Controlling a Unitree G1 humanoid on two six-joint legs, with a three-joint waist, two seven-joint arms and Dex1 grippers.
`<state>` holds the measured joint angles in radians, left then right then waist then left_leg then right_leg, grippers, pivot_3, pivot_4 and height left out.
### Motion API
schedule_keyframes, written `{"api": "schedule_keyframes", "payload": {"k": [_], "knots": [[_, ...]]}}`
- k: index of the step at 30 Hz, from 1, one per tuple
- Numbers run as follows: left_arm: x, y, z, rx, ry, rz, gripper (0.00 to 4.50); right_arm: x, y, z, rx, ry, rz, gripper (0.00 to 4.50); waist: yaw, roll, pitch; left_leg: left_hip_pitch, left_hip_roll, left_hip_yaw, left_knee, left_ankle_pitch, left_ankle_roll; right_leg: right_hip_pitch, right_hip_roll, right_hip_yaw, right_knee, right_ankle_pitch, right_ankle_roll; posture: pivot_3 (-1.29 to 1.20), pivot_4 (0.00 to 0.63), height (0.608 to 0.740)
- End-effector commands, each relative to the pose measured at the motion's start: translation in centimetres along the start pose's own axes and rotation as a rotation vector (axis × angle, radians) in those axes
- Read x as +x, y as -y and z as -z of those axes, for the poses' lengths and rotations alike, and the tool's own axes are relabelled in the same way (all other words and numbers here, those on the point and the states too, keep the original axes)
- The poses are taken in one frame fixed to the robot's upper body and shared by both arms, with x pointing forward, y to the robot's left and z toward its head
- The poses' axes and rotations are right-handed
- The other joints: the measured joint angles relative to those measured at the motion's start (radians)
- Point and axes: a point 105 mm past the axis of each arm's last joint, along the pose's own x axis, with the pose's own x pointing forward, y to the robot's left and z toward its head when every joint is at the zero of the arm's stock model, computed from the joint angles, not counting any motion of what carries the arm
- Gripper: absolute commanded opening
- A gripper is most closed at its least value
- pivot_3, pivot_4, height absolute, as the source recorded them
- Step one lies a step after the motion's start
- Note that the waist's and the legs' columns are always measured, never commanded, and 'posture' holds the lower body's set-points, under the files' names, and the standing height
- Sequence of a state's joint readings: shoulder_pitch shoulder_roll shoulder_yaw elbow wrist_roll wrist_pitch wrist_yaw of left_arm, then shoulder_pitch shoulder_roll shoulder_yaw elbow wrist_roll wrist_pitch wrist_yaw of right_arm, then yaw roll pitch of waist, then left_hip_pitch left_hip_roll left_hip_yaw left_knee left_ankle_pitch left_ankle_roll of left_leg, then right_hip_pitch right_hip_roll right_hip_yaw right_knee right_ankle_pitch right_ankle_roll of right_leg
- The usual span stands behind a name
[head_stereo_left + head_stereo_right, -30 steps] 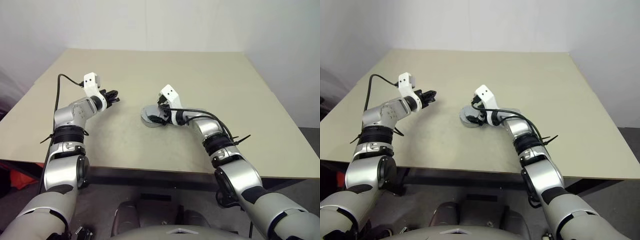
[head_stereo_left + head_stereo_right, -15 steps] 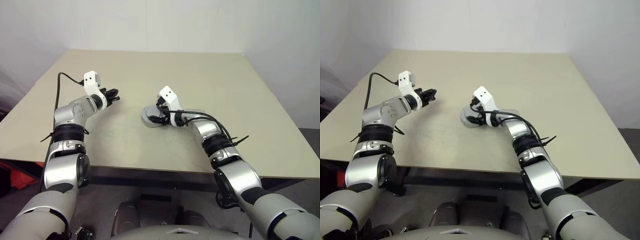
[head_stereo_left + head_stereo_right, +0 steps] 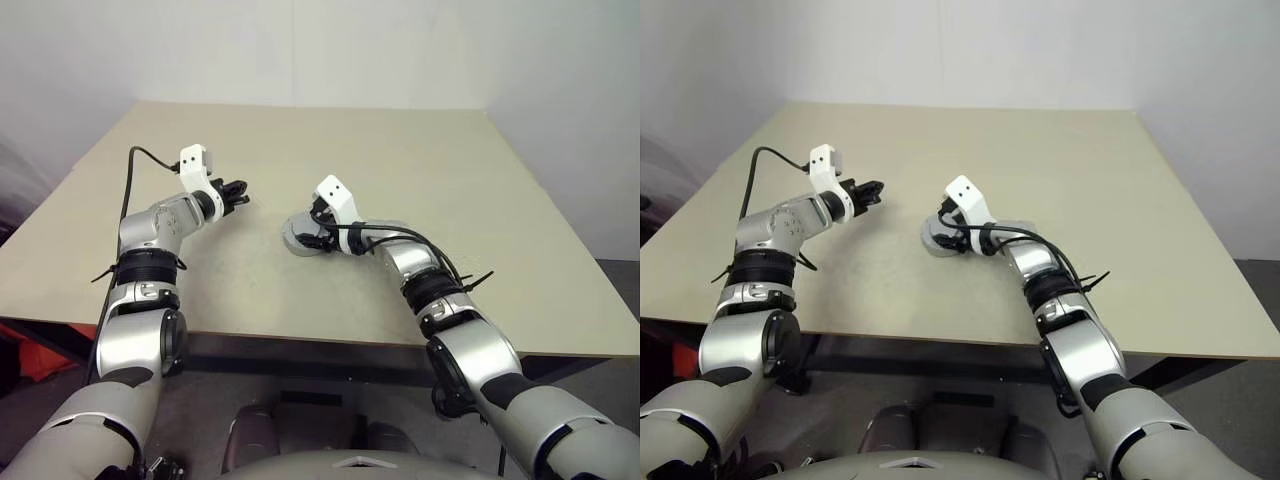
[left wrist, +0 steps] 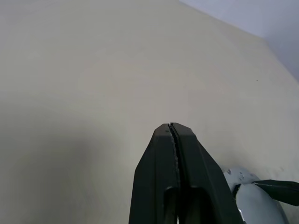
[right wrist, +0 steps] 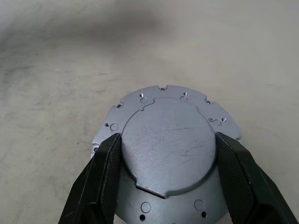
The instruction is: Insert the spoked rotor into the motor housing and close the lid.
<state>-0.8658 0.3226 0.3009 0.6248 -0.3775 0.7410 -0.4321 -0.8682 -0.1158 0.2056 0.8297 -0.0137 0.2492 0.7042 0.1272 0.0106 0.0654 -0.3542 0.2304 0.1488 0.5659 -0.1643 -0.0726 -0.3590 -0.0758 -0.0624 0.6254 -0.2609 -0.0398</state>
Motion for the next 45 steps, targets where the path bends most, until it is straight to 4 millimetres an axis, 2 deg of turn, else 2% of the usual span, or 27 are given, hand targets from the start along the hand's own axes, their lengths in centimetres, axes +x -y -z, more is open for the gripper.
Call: {"api": "schedule_keyframes", "payload": {"k": [1,5,8,14,22,31,34,40,42,44,45], "knots": [[-0.1,1.4,-1.1,0.018,0.032,0.048,0.00,-0.9,0.8,6.5,0.055,-0.223,0.050,2.97,0.001,0.000,0.000,0.002,0.000,0.000,0.000,0.000,0.000,0.002,0.000,0.000,0.000,0.000,0.000,0.00,0.000,0.740],[0.5,2.6,0.3,-0.006,-0.018,0.098,0.00,-0.9,0.8,6.2,0.057,-0.217,0.049,2.97,0.004,0.000,0.000,0.005,-0.001,0.000,0.000,-0.002,0.003,0.005,-0.001,0.000,0.000,0.000,0.000,0.00,0.000,0.740],[1.6,4.3,2.5,-0.047,-0.087,0.152,0.00,-0.8,0.8,6.1,0.054,-0.214,0.048,2.97,0.004,0.000,-0.001,0.005,-0.001,0.000,0.000,-0.002,0.003,0.005,-0.001,0.000,0.000,0.000,0.000,0.00,0.000,0.740],[3.4,7.1,4.6,-0.147,-0.145,0.239,0.00,-0.8,0.9,5.9,0.046,-0.208,0.047,2.97,0.004,0.000,-0.002,0.005,-0.002,0.000,-0.001,-0.002,0.003,0.005,-0.002,0.000,0.000,0.000,0.000,0.00,0.000,0.740],[4.9,9.2,5.1,-0.214,-0.169,0.297,0.00,-0.8,1.0,5.6,0.041,-0.198,0.049,2.97,0.004,0.001,-0.002,0.005,-0.002,0.000,-0.002,-0.002,0.003,0.005,-0.002,0.000,-0.001,0.000,0.000,0.00,0.000,0.740],[5.3,7.1,7.8,-0.264,-0.286,0.134,0.00,-0.8,1.3,4.8,0.048,-0.171,0.064,2.97,0.004,0.001,-0.002,0.006,-0.003,0.000,-0.003,-0.002,0.003,0.005,-0.002,0.000,-0.002,0.000,0.000,0.00,0.000,0.740],[5.1,6.2,8.0,-0.284,-0.297,0.092,0.00,-0.8,1.4,4.6,0.050,-0.163,0.069,2.97,0.004,0.001,-0.003,0.006,-0.004,0.000,-0.004,-0.002,0.003,0.005,-0.004,0.001,-0.002,0.000,0.001,0.00,0.000,0.740],[4.9,5.8,7.7,-0.298,-0.291,0.082,0.00,-0.9,1.6,4.3,0.064,-0.152,0.070,2.97,0.004,0.002,-0.003,0.006,-0.005,0.000,-0.005,-0.002,0.003,0.005,-0.004,0.001,-0.003,0.000,0.001,0.00,0.000,0.740],[4.8,5.6,7.7,-0.302,-0.288,0.077,0.00,-0.9,1.5,4.0,0.067,-0.138,0.058,3.78,0.004,0.002,-0.003,0.006,-0.005,0.000,-0.005,-0.002,0.003,0.005,-0.005,0.001,-0.003,0.000,0.001,0.00,0.000,0.740],[4.7,5.4,7.5,-0.307,-0.283,0.077,0.00,-0.8,1.5,3.9,0.063,-0.130,0.056,4.33,0.004,0.002,-0.003,0.006,-0.006,0.000,-0.005,-0.002,0.003,0.005,-0.005,0.001,-0.003,0.000,0.001,0.00,0.000,0.740],[4.7,5.3,7.4,-0.309,-0.280,0.077,0.00,-0.8,1.5,3.8,0.056,-0.130,0.063,4.47,0.003,0.002,-0.003,0.006,-0.006,0.000,-0.005,-0.002,0.003,0.005,-0.005,0.001,-0.003,0.000,0.001,0.00,0.000,0.740]]}}
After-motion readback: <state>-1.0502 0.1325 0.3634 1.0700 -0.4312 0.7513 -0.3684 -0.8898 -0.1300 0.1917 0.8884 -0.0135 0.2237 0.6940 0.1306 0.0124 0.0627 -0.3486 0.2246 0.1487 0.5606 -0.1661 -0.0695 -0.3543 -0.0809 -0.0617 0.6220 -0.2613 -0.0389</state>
